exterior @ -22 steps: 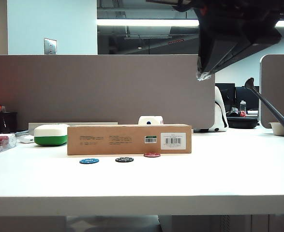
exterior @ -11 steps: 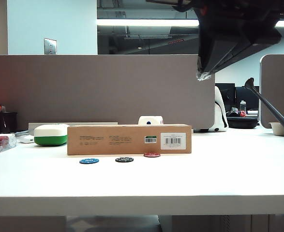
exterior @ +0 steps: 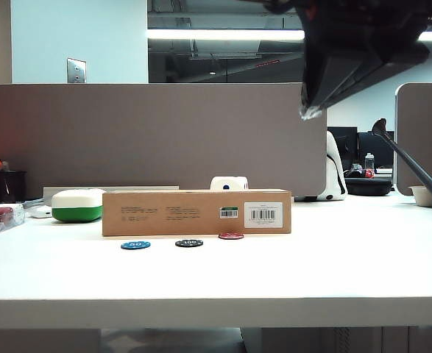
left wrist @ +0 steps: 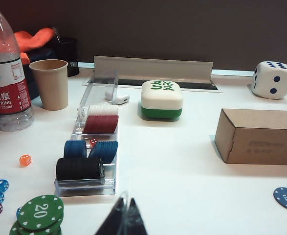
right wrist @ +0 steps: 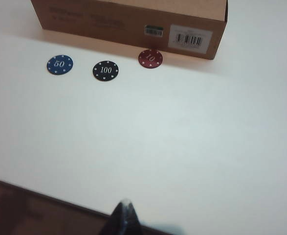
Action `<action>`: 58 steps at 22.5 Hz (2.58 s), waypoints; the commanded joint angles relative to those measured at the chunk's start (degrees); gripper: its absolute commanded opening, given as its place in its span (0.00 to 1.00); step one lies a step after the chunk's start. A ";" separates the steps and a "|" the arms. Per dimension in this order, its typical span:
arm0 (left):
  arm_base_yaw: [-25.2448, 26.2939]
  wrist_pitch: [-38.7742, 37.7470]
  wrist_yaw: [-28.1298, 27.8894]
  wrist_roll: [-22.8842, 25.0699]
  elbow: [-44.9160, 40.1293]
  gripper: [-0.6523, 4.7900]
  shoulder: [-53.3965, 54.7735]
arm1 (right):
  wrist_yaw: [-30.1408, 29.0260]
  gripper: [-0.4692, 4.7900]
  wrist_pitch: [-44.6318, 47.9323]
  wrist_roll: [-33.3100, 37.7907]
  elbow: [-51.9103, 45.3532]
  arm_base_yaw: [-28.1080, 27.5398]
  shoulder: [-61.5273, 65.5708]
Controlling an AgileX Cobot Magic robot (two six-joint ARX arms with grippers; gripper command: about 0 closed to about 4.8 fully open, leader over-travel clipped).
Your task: Push the chip with the lowest value in the row forward next to the rectangular box.
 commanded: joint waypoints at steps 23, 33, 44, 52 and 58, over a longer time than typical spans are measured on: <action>0.02 1.09 0.22 0.04 0.24 0.11 -0.02 | -15.04 0.08 43.60 -17.86 -36.24 -47.74 -32.26; 0.02 1.09 0.24 0.04 0.24 0.11 -0.02 | -34.80 0.08 23.89 -35.39 -42.49 -62.45 -60.17; 0.02 0.63 0.24 0.04 0.24 0.11 -0.02 | -36.11 0.08 21.31 -35.71 -42.49 -62.86 -62.29; 0.02 0.63 0.24 0.04 0.24 0.11 -0.02 | -36.09 0.08 21.62 -34.23 -42.49 -60.78 -62.29; 0.02 0.63 0.24 0.04 0.24 0.11 -0.02 | -35.47 0.08 21.57 -32.00 -42.49 -60.83 -62.29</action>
